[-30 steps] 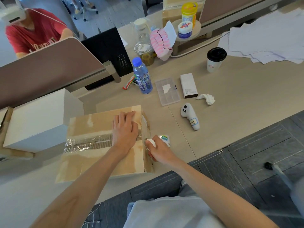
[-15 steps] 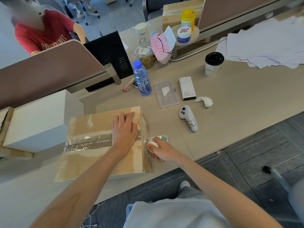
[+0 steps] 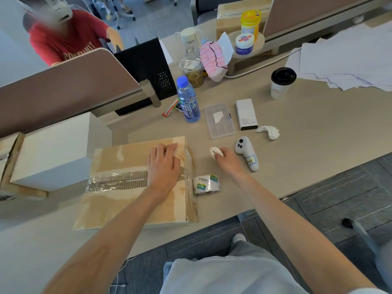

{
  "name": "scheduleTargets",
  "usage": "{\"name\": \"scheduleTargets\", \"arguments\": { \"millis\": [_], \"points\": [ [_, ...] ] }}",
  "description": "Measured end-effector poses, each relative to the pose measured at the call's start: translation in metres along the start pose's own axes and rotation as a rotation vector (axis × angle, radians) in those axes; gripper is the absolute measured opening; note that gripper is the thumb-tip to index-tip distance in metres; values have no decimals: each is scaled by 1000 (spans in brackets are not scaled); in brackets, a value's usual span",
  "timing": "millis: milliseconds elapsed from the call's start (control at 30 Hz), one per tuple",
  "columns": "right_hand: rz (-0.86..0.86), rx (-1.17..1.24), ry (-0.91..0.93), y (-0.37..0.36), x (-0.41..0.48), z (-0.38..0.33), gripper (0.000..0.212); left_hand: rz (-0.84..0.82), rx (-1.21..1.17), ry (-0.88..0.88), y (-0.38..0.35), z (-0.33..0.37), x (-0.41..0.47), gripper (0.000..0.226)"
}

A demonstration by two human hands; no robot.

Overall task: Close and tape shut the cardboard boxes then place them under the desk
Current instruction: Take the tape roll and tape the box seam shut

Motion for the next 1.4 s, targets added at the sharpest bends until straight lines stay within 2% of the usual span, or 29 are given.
{"name": "scheduleTargets", "arguments": {
  "millis": [167,300,333,467,533,633,767,900,1067,1267,1333,1400],
  "points": [
    [-7,-154,-19,-6,11,17,42,0,-15,3,2,1,0,44],
    [32,-289,191,-10,3,-1,46,8,-35,8,1,1,1,44],
    [-38,-275,240,-17,0,-7,47,9,-36,9,1,1,1,44],
    [-583,-263,309,-55,-30,-19,47,35,-43,7,3,1,1,44],
    [-655,-297,323,-64,-36,-14,39,40,-44,6,2,1,1,43],
    [-632,-248,326,-72,-33,-7,29,40,-40,3,2,1,1,42],
    [-697,-186,346,-73,-36,-10,19,37,-34,-5,0,1,1,41],
    [-693,-323,380,-71,-32,-14,11,27,-31,-2,0,0,1,41],
    [-557,-444,399,-34,-9,-11,10,27,-33,-2,0,0,1,41],
    [-370,-149,385,-5,-14,-36,5,-12,-23,14,-3,-2,1,45],
    [-341,-113,425,1,-19,-63,5,-56,-132,85,-1,-4,5,48],
    [-332,-94,464,6,-23,-93,9,-135,-446,302,3,-12,14,42]
  ]
}}
Point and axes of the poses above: each hand's wrist, its own x-axis towards the middle knuckle, its own y-axis out of the back of the hand, z = x × y, the point moved 9 cm from there along x, towards the middle knuckle, and after that the axes turned 8 degrees about z, right-handed, at the moved point
